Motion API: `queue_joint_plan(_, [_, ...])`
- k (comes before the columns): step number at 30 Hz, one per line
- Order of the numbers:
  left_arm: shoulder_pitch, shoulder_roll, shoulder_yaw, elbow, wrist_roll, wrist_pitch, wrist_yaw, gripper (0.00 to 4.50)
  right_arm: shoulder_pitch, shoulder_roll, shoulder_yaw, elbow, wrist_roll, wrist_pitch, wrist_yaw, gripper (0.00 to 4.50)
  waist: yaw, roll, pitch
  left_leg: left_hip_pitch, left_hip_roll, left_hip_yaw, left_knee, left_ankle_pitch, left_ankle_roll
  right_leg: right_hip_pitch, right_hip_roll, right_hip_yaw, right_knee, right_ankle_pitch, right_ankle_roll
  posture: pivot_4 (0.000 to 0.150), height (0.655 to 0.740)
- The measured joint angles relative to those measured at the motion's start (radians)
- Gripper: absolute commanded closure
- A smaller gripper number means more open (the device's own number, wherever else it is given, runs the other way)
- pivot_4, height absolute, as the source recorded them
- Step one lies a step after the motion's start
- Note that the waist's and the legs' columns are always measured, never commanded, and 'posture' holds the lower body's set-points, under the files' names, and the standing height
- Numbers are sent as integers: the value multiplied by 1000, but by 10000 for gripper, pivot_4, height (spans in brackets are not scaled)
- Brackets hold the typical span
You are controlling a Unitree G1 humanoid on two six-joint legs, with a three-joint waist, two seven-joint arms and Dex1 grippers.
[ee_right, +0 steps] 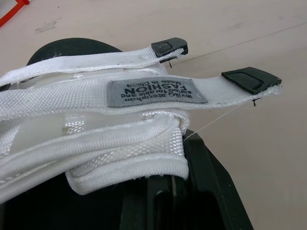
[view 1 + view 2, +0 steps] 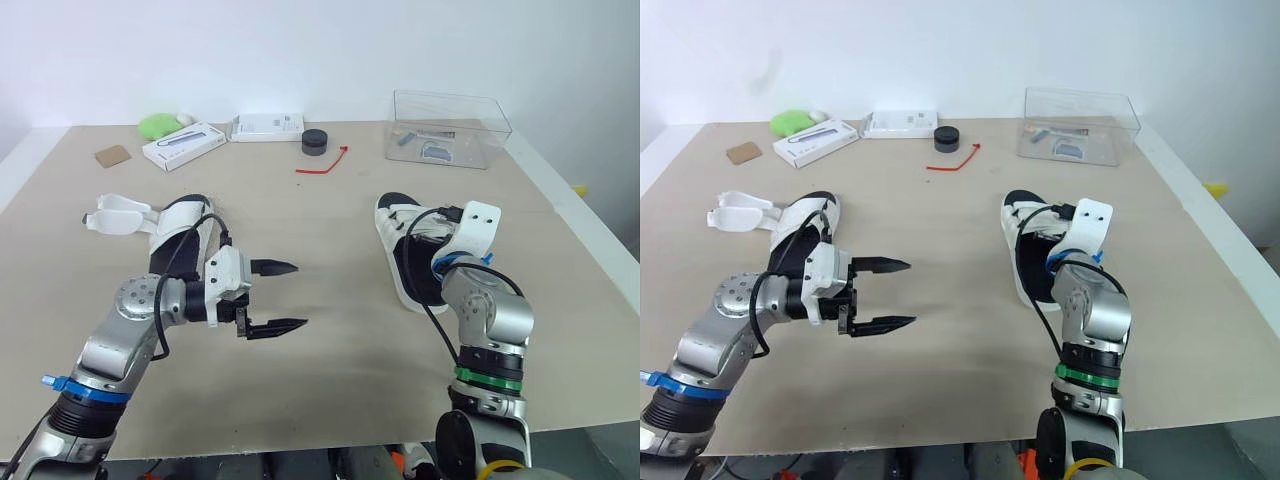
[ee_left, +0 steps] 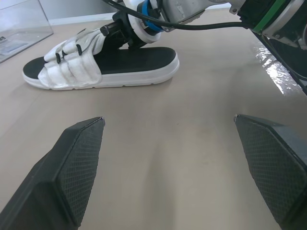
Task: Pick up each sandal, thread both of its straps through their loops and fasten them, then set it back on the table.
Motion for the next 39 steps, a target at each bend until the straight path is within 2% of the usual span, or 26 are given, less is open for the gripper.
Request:
queue_joint_plan(1, [0, -4, -2, 1, 4, -3, 1, 492, 4, -1, 8, -3, -2, -2, 3, 45000, 0, 0, 0, 0, 0, 0, 0, 0, 0, 0, 0, 0, 0, 0, 0, 1500, 7400])
queue_joint_plan(2, [0, -7, -5, 2, 8, -8, 2, 0, 7, -1, 17, -4, -4, -5, 9, 38936, -1, 0, 0, 0, 0, 0, 0, 0, 0, 0, 0, 0, 0, 0, 0, 1500, 7400])
queue_joint_plan(4, [0, -9, -6, 3, 13, -15, 4, 0, 15, -1, 31, -5, -4, -10, 27, 33341, -2, 0, 0, 0, 0, 0, 0, 0, 0, 0, 0, 0, 0, 0, 0, 1500, 7400])
queue_joint_plan(6, [0, -9, -6, 4, 17, -18, 6, 0, 22, -10, 56, -8, -5, -12, 50, 23023, -3, 0, 0, 0, 0, 0, 0, 0, 0, 0, 1, 0, 0, 0, 0, 1500, 7400])
queue_joint_plan(7, [0, -9, -6, 5, 19, -18, 8, 0, 27, -25, 73, -13, -4, -13, 70, 19958, -3, 0, 0, 0, 0, 0, 0, 0, 0, 0, 0, 0, 0, 0, 0, 1500, 7400])
queue_joint_plan(9, [0, -9, -6, 6, 26, -20, 12, 0, 54, -87, 134, -47, -2, -13, 146, 10324, -3, 0, 0, 0, 0, 0, 0, 0, 0, 0, 0, 0, 0, 0, 0, 1500, 7400])
queue_joint_plan(10, [0, -9, -6, 8, 28, -20, 12, 0, 60, -99, 140, -56, 1, -13, 166, 7373, -3, 0, 0, 0, 0, 0, 0, 0, 1, 0, 0, 0, 0, 0, 0, 1500, 7400])
queue_joint_plan(11, [0, -9, -6, 10, 30, -21, 13, 0, 73, -127, 158, -77, 10, -12, 206, 739, -2, 0, 0, 0, 0, 0, 0, 0, 1, 0, 0, 0, -1, 0, 1, 1500, 7400])
queue_joint_plan(16, [5, -8, -7, 15, 36, -34, 15, 0, 171, -299, 203, -201, 76, -17, 425, 739, 1, 0, 0, 0, -1, 0, 0, -1, 2, 0, 0, -1, -1, -1, 1, 1500, 7400])
queue_joint_plan(20, [17, -3, -5, 20, 45, -39, 21, 0, 336, -501, 220, -258, 121, -214, 727, 739, 4, 0, 0, 1, -2, -1, 0, -3, 5, 3, -1, -2, -2, -4, 4, 1500, 7400])
queue_joint_plan(22, [18, -3, -5, 23, 54, -39, 30, 0, 369, -528, 220, -258, 148, -271, 823, 739, 1, -1, 0, 2, -2, 0, 0, -3, 5, 3, -1, 0, -2, -3, 4, 1500, 7400])
queue_joint_plan(25, [24, -6, 2, 21, 58, -33, 71, 0, 367, -596, 234, -258, 243, -365, 1056, 739, -3, -1, 1, 4, -1, 1, 1, -3, 5, 4, 0, 1, -2, -3, 4, 1500, 7400])
queue_joint_plan(31, [54, -19, 46, 0, 81, 46, 226, 0, 90, -532, 306, -197, 383, -349, 1219, 739, -3, -3, 1, 6, 3, 0, 2, -1, 5, 5, 4, 0, -1, -2, 4, 1500, 7400])
queue_joint_plan(33, [70, -46, 65, -38, 91, 121, 328, 0, 11, -489, 381, -138, 379, -375, 1281, 739, 0, -3, 1, 6, 4, -1, 2, 0, 5, 4, 5, 0, -1, 1, -2, 1500, 7400])
queue_joint_plan(37, [96, -86, 109, -122, 115, 295, 528, 0, -39, -432, 467, -32, 337, -448, 1346, 739, 6, -3, 1, 3, 4, -2, 2, 0, 4, 3, 3, 0, 0, 1, -3, 1500, 7400])
queue_joint_plan(39, [113, -148, 159, -158, 141, 361, 669, 0, -54, -412, 491, 18, 311, -485, 1363, 739, 6, -3, 1, 2, 2, -2, 2, -1, 4, 3, 0, -1, -1, 2, -1, 1500, 7400])
